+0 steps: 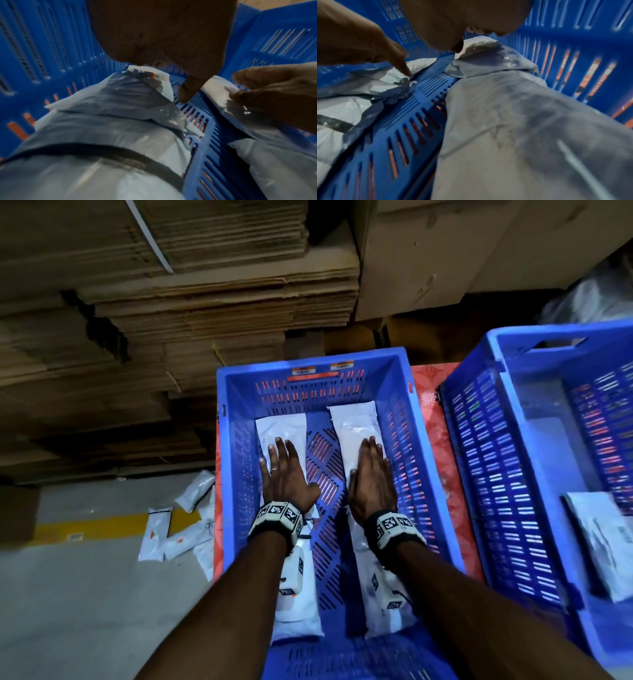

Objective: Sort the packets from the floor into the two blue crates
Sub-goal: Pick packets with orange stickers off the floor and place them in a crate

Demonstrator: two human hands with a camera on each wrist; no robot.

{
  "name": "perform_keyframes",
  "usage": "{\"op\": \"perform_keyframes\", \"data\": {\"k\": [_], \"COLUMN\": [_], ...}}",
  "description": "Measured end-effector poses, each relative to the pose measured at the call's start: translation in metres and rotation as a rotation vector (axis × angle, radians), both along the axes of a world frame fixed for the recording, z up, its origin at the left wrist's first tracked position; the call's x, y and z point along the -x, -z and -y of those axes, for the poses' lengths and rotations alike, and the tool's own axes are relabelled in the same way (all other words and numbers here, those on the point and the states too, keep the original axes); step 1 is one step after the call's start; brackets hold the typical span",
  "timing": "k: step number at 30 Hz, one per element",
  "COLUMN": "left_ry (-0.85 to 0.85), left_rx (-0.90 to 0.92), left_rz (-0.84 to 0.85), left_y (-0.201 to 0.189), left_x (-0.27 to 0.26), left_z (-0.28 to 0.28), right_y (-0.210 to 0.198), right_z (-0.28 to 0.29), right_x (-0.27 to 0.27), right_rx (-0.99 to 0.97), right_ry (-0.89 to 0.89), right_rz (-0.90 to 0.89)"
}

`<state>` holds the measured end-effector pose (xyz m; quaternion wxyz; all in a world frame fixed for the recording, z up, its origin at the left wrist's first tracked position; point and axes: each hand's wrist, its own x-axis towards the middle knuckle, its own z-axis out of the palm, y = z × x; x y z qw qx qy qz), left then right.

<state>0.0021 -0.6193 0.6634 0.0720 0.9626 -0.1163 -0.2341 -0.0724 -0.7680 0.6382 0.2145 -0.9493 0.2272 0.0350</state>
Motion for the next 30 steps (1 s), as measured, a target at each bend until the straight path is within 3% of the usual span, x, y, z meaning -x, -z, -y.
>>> {"op": "perform_keyframes", "data": {"k": [8, 15, 24, 30], "left_ry": [-0.052, -0.168, -0.175, -0.161], "left_rx": [0.044, 0.205, 0.152, 0.149], "left_rz": [-0.094, 0.061, -0.009, 0.064], "left_y": [0.017, 0.004, 0.026, 0.037], "left_x": [-0.008, 0.004, 0.021, 0.029], "left_z": [-0.010, -0.007, -0.017, -0.020], "right_y": [0.017, 0.007, 0.020, 0.035], "right_z": [0.000, 0.003, -0.006, -0.007], "right_x": [0.006, 0.016, 0.030, 0.034], "right_rx": [-0.019, -0.059, -0.012, -0.011], "right_ry": [0.019, 0.079, 0.072, 0.060], "right_rz": [-0.071, 0.059, -0.025, 0.001]}}
